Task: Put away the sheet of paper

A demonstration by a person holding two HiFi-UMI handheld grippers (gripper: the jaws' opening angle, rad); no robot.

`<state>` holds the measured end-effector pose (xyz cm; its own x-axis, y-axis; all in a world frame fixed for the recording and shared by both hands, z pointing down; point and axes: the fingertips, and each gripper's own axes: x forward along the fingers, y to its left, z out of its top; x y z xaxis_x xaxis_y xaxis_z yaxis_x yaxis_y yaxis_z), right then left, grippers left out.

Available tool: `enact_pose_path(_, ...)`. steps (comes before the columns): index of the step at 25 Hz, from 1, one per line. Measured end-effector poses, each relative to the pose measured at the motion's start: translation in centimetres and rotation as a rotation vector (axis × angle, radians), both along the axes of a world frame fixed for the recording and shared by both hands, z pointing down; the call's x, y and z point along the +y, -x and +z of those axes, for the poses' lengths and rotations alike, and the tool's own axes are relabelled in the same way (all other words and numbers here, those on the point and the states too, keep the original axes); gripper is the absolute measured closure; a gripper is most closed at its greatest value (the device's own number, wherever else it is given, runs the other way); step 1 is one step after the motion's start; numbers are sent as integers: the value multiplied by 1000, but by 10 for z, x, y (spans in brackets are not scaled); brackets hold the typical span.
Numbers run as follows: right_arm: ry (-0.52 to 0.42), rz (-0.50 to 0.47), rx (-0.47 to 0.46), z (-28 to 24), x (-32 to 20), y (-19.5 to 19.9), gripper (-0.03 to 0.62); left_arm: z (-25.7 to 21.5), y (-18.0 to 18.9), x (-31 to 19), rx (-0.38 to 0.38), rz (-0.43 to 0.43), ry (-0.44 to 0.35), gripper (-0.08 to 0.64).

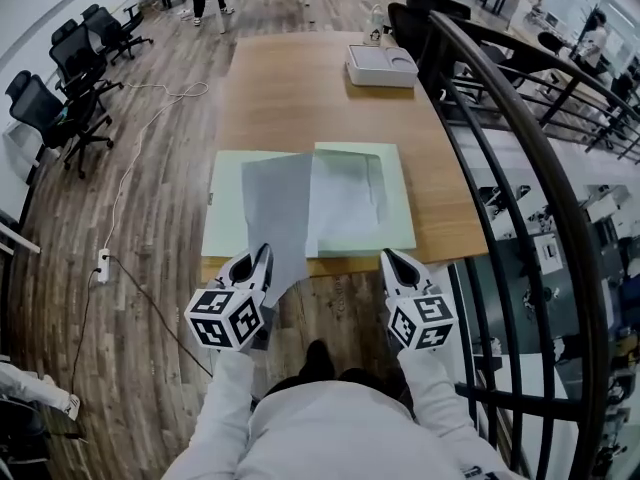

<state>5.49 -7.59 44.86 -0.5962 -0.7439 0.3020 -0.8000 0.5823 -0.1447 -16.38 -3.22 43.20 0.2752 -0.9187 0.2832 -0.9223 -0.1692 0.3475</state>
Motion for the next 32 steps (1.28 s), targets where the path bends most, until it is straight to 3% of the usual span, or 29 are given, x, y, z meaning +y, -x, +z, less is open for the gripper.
enact_pose_path(21, -21, 23, -16, -13, -94, 4, 565, -25, 12, -101, -3, 14, -61, 543)
enact_pose_path(32, 1, 45, -32, -5, -137, -12, 565, -33, -16, -158, 32, 95, -89, 543)
